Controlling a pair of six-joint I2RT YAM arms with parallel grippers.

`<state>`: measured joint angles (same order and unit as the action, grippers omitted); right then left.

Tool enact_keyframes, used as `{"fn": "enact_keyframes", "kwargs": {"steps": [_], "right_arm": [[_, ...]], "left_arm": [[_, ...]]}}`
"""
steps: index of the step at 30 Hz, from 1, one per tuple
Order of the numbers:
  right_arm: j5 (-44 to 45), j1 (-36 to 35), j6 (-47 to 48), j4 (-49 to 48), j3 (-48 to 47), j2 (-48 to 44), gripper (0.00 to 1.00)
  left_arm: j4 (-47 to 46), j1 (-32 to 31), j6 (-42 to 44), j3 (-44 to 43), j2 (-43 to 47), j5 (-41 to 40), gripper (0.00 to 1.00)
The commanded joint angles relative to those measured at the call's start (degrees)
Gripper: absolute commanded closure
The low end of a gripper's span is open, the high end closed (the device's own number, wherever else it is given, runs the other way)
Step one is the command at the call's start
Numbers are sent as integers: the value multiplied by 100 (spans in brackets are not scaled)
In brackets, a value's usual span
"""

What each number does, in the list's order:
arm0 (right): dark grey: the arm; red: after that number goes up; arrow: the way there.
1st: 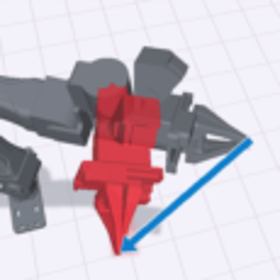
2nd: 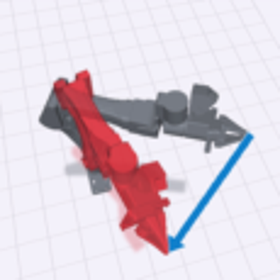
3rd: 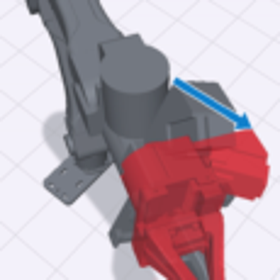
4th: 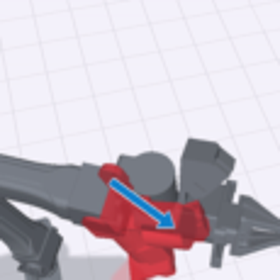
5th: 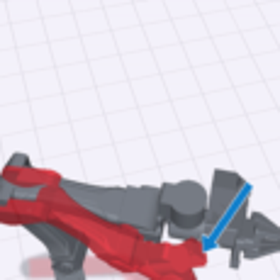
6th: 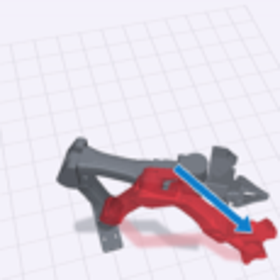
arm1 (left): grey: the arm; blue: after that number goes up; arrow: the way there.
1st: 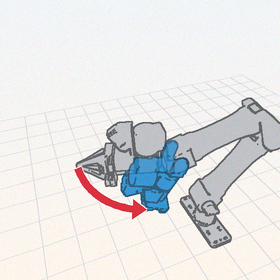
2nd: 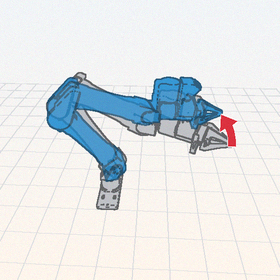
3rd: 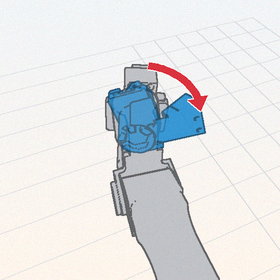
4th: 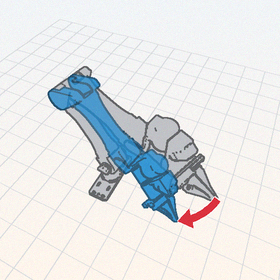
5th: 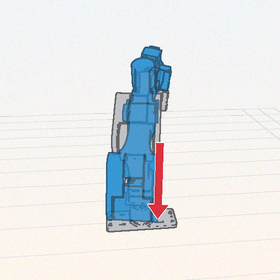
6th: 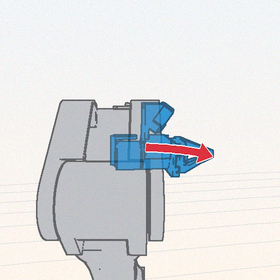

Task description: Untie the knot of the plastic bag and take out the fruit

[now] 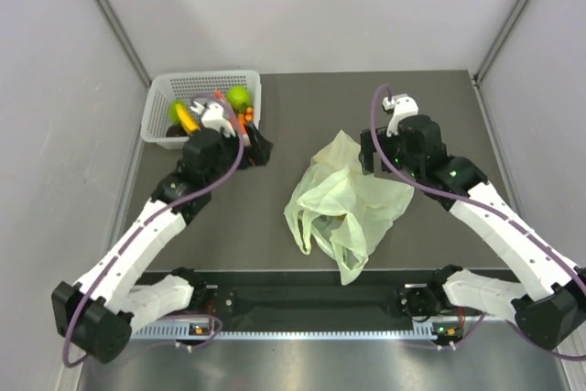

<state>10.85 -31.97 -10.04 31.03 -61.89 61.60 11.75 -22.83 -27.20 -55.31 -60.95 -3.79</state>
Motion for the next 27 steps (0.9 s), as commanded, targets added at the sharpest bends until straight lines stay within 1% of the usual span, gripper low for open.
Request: {"fn": "enact_keyframes", "kwargs": {"steps": [1,2,3,5,6,7,10,11,12,13,14,15,16,17,18,19,20,22,24,25,27], "right_arm": [[-74,85,3,88,-105,-70,0],[-127,77,-15,70,-61,-209,0],[-240,76,-24,70,-17,-271,0],[-320,85,-15,79,27,-456,0],[-329,85,-41,105,28,-491,0],[-329,77,-33,132,28,-570,0],[-338,85,-50,167,-16,-649,0],[-338,85,-50,158,-16,-667,0],[-347,85,-50,158,-16,-641,0],[-347,77,-59,167,-25,-632,2],[-347,85,-68,167,-16,-623,6],[-347,85,-59,158,-16,-606,8],[-356,85,-59,149,-8,-580,9],[-356,85,-59,158,-7,-571,11],[-347,85,-59,141,-7,-562,11],[-347,85,-68,132,-7,-544,11],[-347,85,-85,140,-7,-535,11],[-356,85,-86,114,1,-527,10],[-330,94,-68,105,28,-544,9],[-329,94,-68,105,28,-544,9],[-356,94,-59,97,36,-544,8]], "left_arm": [[249,-835,-277,529,618,203,2],[266,-1055,-294,704,724,221,3],[319,-1483,-338,767,925,134,4],[425,-1881,-566,1030,1163,80,11],[434,-2275,-645,1135,1399,11,14],[434,-2470,-803,1336,1532,-51,21],[443,-3217,-1102,1663,2033,-393,34],[355,-3550,-1225,1890,2139,-446,47],[337,-3710,-1270,1979,2227,-534,55],[293,-3859,-1288,2163,2236,-535,67],[84,-4165,-1305,2269,2167,-552,91],[-101,-4334,-1305,2366,2088,-579,100],[-303,-4518,-1270,2541,1991,-614,100],[-722,-4894,-1235,2612,1747,-692,100],[-874,-5089,-1174,2648,1588,-832,100],[-980,-5248,-1078,2657,1395,-1156,100],[-1068,-5406,-1059,2631,1001,-1211,100],[-1673,-5460,-946,2596,612,-1151,100],[-2017,-5486,-884,2491,85,-1194,100],[-2088,-5487,-840,2368,-91,-1281,100],[-2142,-5487,-857,2227,-566,-1763,100]]}}
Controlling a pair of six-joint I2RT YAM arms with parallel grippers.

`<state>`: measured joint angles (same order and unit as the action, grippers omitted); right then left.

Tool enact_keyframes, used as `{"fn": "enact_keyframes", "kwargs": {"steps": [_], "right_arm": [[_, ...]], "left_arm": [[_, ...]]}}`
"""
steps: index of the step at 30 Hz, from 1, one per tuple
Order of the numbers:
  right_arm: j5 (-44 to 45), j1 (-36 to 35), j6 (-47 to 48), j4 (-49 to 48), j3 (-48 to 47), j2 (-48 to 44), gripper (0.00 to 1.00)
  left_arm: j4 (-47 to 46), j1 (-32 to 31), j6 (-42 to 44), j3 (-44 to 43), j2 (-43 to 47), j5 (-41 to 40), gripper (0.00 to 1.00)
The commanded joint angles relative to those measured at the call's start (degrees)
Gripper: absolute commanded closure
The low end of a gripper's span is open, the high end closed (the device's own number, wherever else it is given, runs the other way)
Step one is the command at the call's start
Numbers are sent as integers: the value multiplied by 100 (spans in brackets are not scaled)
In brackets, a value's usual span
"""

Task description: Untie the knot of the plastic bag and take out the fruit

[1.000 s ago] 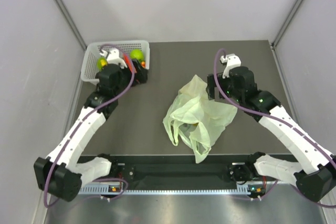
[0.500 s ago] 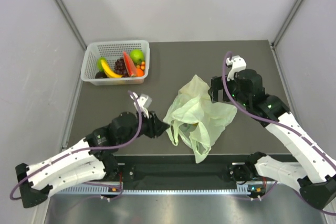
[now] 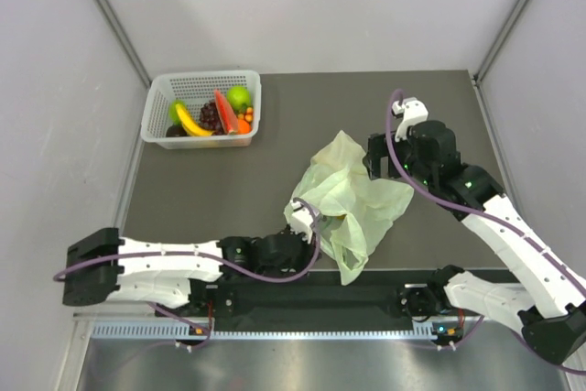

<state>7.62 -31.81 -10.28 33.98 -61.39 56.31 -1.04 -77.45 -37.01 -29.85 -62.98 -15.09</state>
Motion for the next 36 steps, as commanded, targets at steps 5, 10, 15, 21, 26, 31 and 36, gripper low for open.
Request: {"fn": "enact_keyframes", "kwargs": {"steps": [5,10,15,21,26,31,36], "right_arm": [[-102,70,9,-286,91,-7,7],[-155,79,61,-374,57,187,3],[-225,79,79,-418,4,310,2],[-269,70,114,-489,13,424,0],[-305,79,149,-506,-66,635,0],[-340,87,202,-532,-58,723,0],[-384,114,211,-550,-67,749,0]], "left_arm": [[-775,-25,54,-829,-1267,-1566,100],[-1030,177,107,-1058,-1822,-2182,100],[-1214,871,142,-1093,-2130,-2112,100],[-1593,1302,528,-1181,-2174,-2068,100],[-1522,1584,678,-1471,-2447,-2129,100],[-1732,1821,836,-1612,-2552,-2016,83],[-1672,2023,1152,-2068,-2754,-1770,62]]}}
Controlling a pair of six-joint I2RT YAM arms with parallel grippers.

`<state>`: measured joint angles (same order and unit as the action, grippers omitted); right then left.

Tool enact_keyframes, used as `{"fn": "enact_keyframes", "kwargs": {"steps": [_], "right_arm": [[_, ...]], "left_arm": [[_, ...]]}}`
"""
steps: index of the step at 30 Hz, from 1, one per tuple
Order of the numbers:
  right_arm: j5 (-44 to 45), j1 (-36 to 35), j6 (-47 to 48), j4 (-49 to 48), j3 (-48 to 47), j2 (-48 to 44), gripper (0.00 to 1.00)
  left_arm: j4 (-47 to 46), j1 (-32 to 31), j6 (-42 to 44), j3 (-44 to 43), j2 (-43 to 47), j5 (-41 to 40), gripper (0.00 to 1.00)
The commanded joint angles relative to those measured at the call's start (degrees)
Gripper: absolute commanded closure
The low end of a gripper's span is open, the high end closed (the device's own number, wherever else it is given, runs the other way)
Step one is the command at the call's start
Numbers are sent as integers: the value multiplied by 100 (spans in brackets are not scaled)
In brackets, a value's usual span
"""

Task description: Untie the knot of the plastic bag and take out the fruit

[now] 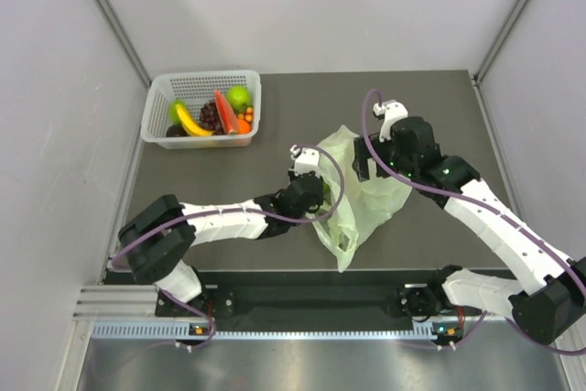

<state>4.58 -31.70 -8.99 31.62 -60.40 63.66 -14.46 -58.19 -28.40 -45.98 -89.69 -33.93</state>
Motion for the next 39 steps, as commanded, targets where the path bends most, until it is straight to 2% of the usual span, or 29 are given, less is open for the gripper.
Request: {"fn": "enact_keyframes", "kwargs": {"steps": [1,7,15,25,33,39], "right_arm": [[-97,94,82,-314,-165,24,0],[-141,112,117,-323,-156,59,0],[-177,156,91,-332,-147,50,1],[-229,182,56,-323,-130,76,0],[-282,191,29,-332,-112,77,0],[-247,208,56,-279,-112,33,0]], "left_arm": [[-295,115,335,-534,-162,141,61],[-102,133,634,-974,-426,-77,50],[698,344,704,-1581,-866,-149,40],[883,634,661,-1520,-1165,492,39],[427,634,696,-1282,-1480,1073,40],[470,634,599,-1116,-1535,1310,40]]}}
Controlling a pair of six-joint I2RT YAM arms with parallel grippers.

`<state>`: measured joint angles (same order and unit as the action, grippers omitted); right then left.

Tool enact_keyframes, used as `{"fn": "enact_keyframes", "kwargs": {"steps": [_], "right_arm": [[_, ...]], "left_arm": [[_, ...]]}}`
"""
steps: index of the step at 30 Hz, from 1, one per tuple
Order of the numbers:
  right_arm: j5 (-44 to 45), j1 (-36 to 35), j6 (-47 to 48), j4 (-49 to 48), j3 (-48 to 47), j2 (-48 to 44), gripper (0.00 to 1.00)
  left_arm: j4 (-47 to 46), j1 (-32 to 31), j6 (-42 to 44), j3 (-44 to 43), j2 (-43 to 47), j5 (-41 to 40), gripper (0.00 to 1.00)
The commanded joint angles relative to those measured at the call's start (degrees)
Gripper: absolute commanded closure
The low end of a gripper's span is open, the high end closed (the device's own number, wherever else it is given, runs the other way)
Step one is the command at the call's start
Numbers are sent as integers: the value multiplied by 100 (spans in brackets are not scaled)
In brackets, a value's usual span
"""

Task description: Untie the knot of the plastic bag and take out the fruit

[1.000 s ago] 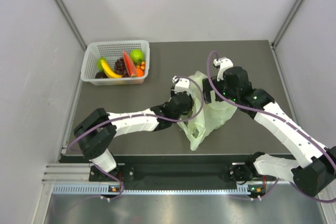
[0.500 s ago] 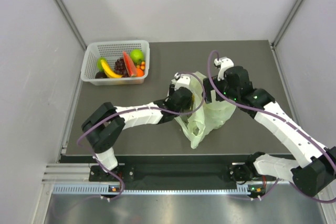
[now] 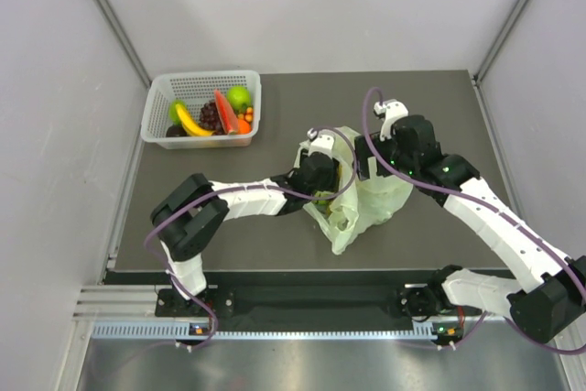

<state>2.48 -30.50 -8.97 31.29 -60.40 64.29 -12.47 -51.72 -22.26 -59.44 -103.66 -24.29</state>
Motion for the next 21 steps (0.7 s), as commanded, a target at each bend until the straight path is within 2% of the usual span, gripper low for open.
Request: {"fn": "enact_keyframes", "kwargs": {"steps": [1,4,6,9,10,11,12,17,21], "right_arm": [[-46,80,53,-255,-103,-39,0],[-37,97,45,-272,-95,-22,0],[-55,97,10,-290,-86,4,0],[-72,106,1,-281,-95,13,0],[-72,106,1,-281,-86,13,0],[-64,115,-8,-272,-77,-13,0],[-55,115,1,-272,-68,-4,0],[-46,123,-8,-255,-77,-31,0],[-46,132,1,-237,-68,-48,0]], "left_arm": [[263,-4,-24,275,-102,372,39],[262,-13,-15,450,-14,408,39],[324,-13,-33,451,-23,451,30],[377,-31,-120,538,3,496,29],[377,-22,-129,600,29,487,17],[394,-22,-173,635,73,496,17],[421,-31,-199,670,195,487,1],[1078,-48,-480,653,644,478,1],[1808,-66,-604,714,1092,715,7]]}}
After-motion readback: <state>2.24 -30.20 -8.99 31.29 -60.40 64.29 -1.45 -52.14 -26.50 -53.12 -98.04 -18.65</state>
